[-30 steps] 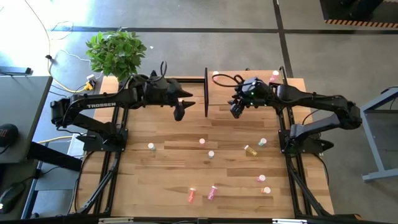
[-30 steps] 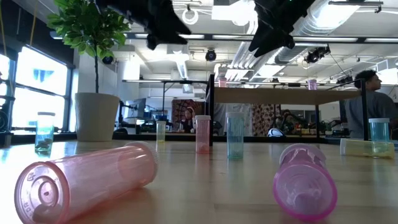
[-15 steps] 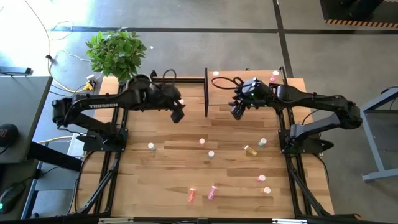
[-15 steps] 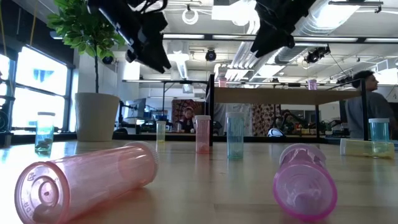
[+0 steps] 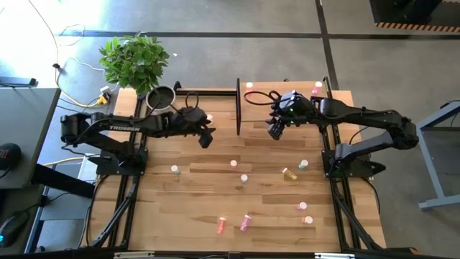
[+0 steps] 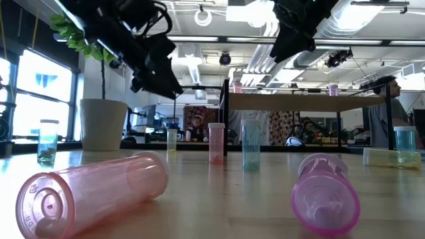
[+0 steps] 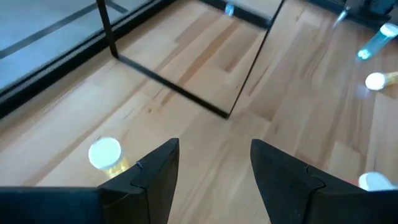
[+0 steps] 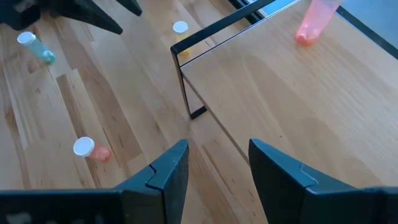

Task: Pick and place medicine bottles onto shelf by color
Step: Put the top yellow pill bottle on the shelf

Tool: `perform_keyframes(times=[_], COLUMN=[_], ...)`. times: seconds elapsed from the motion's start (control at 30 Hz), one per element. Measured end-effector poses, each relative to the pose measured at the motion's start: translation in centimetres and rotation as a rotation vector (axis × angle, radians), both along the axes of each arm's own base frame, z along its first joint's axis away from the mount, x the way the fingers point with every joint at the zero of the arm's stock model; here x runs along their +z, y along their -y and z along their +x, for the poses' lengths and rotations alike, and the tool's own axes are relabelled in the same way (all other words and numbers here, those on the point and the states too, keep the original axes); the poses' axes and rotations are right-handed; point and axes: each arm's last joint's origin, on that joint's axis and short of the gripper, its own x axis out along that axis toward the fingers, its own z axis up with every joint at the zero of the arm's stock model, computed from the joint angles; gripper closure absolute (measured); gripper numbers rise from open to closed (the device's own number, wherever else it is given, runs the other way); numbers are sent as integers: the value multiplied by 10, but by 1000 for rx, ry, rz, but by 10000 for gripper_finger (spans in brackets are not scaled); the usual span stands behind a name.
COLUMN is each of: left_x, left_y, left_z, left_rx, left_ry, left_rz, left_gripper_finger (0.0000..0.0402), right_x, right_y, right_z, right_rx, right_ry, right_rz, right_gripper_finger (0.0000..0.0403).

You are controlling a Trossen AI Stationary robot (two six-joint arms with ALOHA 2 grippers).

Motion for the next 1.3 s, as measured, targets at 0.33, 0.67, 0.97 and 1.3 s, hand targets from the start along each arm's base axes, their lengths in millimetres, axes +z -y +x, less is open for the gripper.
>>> perform_keyframes(times=[0.33, 0.67, 0.97, 1.3], left_x=[-28, -53, -67, -95], left_y=[3, -6, -16, -31], left_z=[-14, -36, -42, -36], left_rx=[41, 141, 60, 88], left_ry=[-46, -4, -10, -51], left_rz=[24, 59, 79, 60], left_gripper_finger=[213, 213, 213, 213], right_x=[-1, 0, 2, 2], right_y=[0, 0, 2, 2], right_z=[-1, 0, 1, 1], right_rx=[7, 6, -25, -62], right_ry=[-11, -6, 15, 30], right_rz=[-4, -6, -39, -28], right_gripper_finger=[244, 244, 244, 244])
